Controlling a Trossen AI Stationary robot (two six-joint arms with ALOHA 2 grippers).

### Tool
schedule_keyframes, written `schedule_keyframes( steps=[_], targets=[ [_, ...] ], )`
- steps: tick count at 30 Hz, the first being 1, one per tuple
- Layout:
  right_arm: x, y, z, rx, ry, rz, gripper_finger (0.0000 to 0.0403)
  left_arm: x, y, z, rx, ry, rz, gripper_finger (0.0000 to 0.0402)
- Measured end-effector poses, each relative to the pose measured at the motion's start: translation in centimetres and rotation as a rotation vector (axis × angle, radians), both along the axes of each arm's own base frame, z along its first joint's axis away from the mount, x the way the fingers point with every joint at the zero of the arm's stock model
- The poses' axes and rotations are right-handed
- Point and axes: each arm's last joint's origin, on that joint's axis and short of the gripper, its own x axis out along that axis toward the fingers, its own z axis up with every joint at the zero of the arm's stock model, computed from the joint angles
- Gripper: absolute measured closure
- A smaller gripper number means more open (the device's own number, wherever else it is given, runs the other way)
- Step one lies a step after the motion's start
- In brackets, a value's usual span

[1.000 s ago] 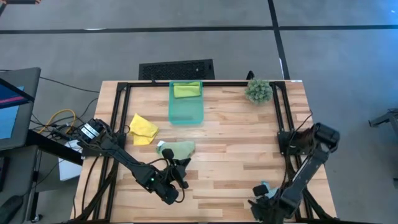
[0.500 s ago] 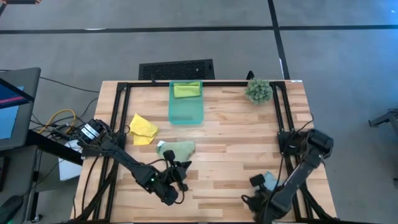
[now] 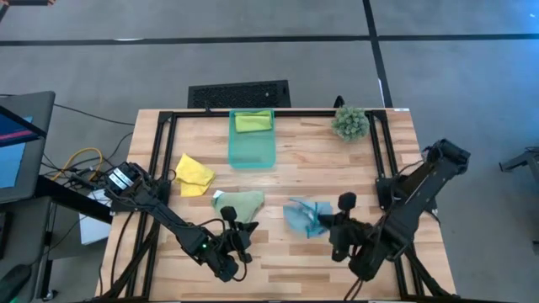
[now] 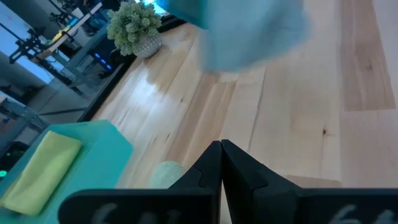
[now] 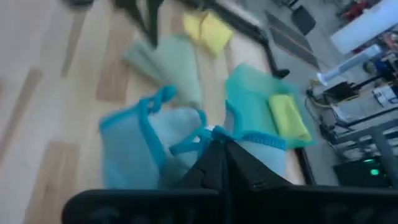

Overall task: Fold microfiber towels
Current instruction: Fold the blue microfiber cloth

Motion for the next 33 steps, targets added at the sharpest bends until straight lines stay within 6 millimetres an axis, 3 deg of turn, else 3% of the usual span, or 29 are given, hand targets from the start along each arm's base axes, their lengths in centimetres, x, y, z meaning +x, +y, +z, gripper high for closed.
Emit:
schedule_keyframes(
  steps=[2, 4, 9, 11, 15, 18, 23, 28, 33],
  targets=[
    [0.2, 0.0, 0.3, 0.051, -0.021, -0.005, 0.0371, 0.0, 0.0, 0.0, 0.004, 0.003, -0.003, 0.0402],
    [0.2, 0.2, -0.7, 0.112, -0.029, -0.013, 0.0366, -0.1, -0.1, 0.0, 0.003, 0.014, -0.016, 0.0401],
    [0.5, 0.7, -6.3, 0.237, 0.033, -0.001, 0.0351, -0.1, -0.2, 0.0, 0.042, 0.043, -0.04, 0.0402],
    [0.6, 0.8, -7.6, 0.261, 0.086, 0.001, 0.0335, 0.0, 0.0, 0.0, 0.066, 0.052, -0.04, 0.0402],
    [1.3, 0.8, -8.1, 0.344, 0.167, 0.004, 0.0287, 0.4, 0.6, 0.0, 0.079, 0.055, -0.019, 0.0401],
    [1.5, 0.9, -7.4, 0.449, 0.235, 0.046, 0.0247, 0.6, 0.8, 0.0, 0.065, 0.065, -0.023, 0.0401],
    [1.9, 0.7, -7.2, 0.495, 0.24, 0.028, 0.02, 0.8, 1.0, -0.2, 0.037, 0.101, -0.057, 0.0402],
    [3.0, 0.2, -7.8, 0.477, 0.191, -0.031, 0.0194, 1.0, 1.2, -0.2, 0.015, 0.096, -0.047, 0.0401],
    [4.1, -0.5, -9.2, 0.406, 0.198, -0.083, 0.0217, 0.9, 1.2, -0.2, 0.011, 0.096, -0.05, 0.0401]
  ],
)
